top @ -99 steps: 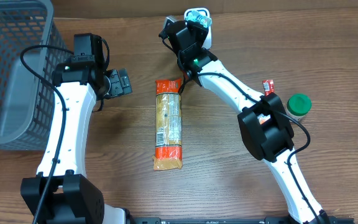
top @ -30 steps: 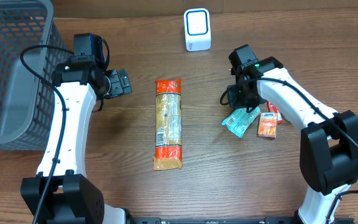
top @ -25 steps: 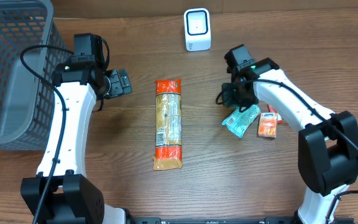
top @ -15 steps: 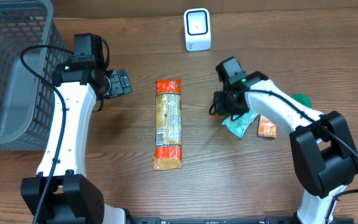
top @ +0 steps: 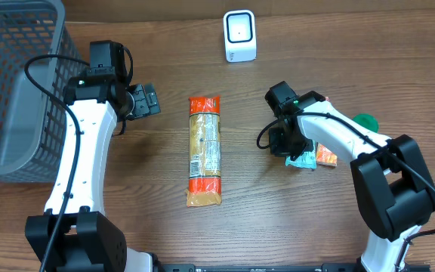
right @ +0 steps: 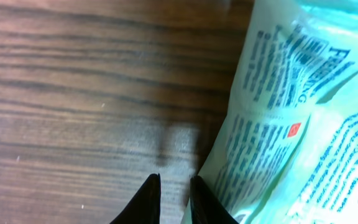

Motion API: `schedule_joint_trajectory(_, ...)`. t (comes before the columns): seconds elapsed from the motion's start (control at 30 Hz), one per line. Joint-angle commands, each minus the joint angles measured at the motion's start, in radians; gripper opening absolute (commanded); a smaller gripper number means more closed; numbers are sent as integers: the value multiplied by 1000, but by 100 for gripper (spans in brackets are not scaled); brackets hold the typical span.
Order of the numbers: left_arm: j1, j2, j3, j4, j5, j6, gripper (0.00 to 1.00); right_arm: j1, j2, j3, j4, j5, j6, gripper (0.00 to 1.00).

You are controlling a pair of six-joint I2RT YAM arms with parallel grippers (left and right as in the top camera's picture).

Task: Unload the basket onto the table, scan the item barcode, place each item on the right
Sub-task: 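Open the right gripper and lift it off the wipes pack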

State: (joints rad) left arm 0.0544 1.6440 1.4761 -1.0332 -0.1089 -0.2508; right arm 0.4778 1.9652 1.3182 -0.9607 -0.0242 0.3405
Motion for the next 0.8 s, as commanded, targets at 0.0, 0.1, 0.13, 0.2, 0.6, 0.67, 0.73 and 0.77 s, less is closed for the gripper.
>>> schedule_joint_trajectory(0.0,4,8,-3,-3,5,11,100,-1,-84,52,-12,-15,-35,17)
schedule_joint_trajectory(0.1,4,8,-3,-3,5,11,100,-21,-116,92,-26,-13,-35,16)
schedule_joint_trajectory(0.13,4,8,-3,-3,5,11,100,-29,-121,96,-23,-9,-34,16)
schedule_joint_trajectory(0.2,4,8,-3,-3,5,11,100,-53,-124,98,-15,22,-34,16)
schedule_joint_trajectory(0.6,4,8,-3,-3,5,11,100,-124,-123,95,-18,159,-34,6)
schedule_joint_trajectory(0.67,4,8,-3,-3,5,11,100,-124,-122,95,-18,167,-34,6)
schedule_joint_trajectory(0.73,4,8,-3,-3,5,11,100,-124,-122,95,-18,179,-34,6)
schedule_joint_trajectory(0.77,4,8,-3,-3,5,11,100,-124,-122,93,-18,185,-34,6)
